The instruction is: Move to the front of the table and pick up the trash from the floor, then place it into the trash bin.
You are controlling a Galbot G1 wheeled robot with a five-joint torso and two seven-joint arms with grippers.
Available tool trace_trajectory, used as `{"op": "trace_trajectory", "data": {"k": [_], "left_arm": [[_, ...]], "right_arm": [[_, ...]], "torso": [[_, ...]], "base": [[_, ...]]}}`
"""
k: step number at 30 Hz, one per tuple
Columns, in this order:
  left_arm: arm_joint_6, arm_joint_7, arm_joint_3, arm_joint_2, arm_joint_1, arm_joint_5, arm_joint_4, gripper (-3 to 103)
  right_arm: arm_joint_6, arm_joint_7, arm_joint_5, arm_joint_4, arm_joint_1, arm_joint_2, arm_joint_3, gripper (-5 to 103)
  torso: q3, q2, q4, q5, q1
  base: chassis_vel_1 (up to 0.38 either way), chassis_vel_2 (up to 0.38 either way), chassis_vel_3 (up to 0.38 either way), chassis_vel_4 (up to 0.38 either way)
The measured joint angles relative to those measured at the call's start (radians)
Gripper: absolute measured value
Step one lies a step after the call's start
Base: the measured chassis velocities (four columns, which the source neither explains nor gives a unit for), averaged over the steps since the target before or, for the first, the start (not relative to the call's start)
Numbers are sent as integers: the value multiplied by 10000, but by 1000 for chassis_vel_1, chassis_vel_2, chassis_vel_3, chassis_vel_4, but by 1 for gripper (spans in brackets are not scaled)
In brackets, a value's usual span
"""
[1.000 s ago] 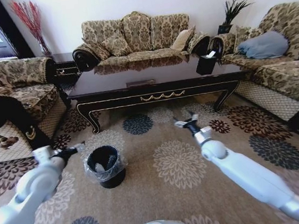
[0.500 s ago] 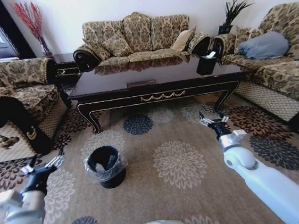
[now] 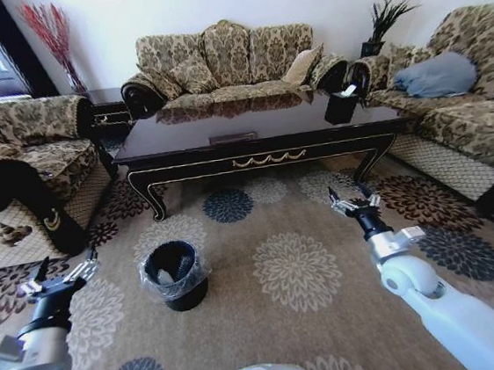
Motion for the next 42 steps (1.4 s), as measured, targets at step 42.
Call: {"op": "trace_trajectory", "data": {"k": [42], "left_arm": [[305,-23,857,-288,-115,1003,741,100]], "right_arm": [[-298,258,-612,-186,-379,166,-424,100]], "torso": [[-3,1,1,-1,-1]], "base": [[263,-262,-259,258]]}}
